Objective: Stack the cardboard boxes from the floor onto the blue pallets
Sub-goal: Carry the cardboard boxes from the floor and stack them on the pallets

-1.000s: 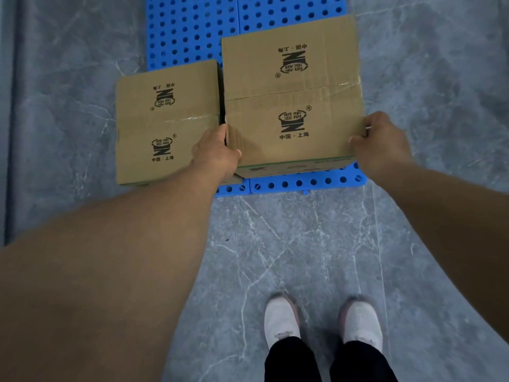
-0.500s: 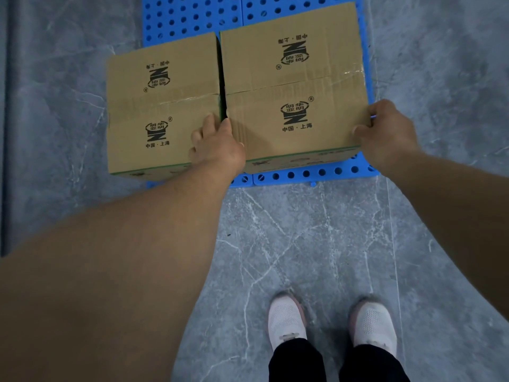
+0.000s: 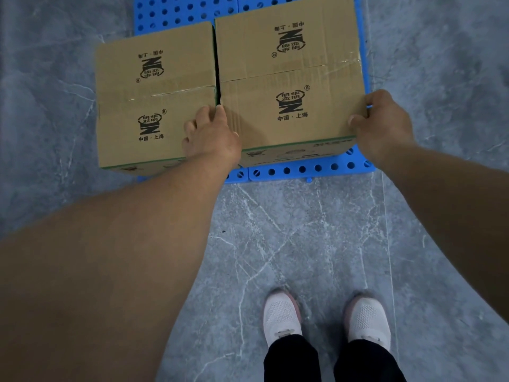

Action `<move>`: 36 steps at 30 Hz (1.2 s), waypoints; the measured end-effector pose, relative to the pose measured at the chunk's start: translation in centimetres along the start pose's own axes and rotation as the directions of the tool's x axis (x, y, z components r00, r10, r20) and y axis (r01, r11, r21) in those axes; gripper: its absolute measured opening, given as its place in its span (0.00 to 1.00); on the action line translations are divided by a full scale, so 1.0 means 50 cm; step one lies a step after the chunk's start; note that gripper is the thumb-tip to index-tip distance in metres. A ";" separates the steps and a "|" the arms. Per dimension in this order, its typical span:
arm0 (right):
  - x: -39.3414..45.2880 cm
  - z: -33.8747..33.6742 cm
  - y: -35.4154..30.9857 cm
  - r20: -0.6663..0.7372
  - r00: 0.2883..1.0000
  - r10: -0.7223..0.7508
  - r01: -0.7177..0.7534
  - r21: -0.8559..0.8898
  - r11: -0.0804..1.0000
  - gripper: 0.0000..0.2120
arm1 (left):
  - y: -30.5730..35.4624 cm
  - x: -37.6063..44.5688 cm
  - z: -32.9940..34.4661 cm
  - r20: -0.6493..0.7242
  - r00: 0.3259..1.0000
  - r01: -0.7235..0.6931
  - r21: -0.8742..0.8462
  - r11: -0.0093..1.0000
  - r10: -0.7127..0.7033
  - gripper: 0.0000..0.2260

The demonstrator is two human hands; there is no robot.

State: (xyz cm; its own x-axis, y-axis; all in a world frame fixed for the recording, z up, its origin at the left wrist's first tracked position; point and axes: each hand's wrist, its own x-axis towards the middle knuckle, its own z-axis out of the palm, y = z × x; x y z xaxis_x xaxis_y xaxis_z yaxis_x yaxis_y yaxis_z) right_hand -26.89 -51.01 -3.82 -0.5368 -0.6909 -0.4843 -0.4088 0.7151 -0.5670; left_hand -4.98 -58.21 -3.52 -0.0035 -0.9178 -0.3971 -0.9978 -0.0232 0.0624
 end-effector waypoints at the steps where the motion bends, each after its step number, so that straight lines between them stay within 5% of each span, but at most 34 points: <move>1: -0.001 0.001 0.000 -0.001 1.000 -0.004 0.004 -0.011 1.000 0.15 | -0.003 0.000 0.000 -0.007 1.000 -0.012 0.000 1.000 0.012 0.27; 15: -0.065 -0.050 -0.054 0.015 0.998 -0.056 0.058 -0.274 0.960 0.18 | -0.010 -0.057 -0.073 0.041 0.999 0.032 -0.152 0.988 -0.026 0.31; 26: -0.316 -0.139 -0.172 0.206 0.963 -0.173 0.246 -0.414 0.877 0.19 | 0.004 -0.321 -0.200 0.156 0.984 0.145 -0.389 0.910 -0.090 0.26; 36: -0.519 -0.275 -0.299 0.353 0.869 -0.347 0.485 -0.472 0.736 0.18 | -0.028 -0.574 -0.375 0.204 0.927 0.376 -0.519 0.768 -0.316 0.26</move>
State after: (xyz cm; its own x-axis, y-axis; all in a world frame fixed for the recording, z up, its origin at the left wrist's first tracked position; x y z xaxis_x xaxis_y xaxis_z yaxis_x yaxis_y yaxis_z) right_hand -16.98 -42.33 26.39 -0.0645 -0.8861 -0.4589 -0.9100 0.2410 -0.3375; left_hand -2.25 -39.27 24.99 0.2982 -0.7626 -0.5741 -0.7331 -0.5681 0.3738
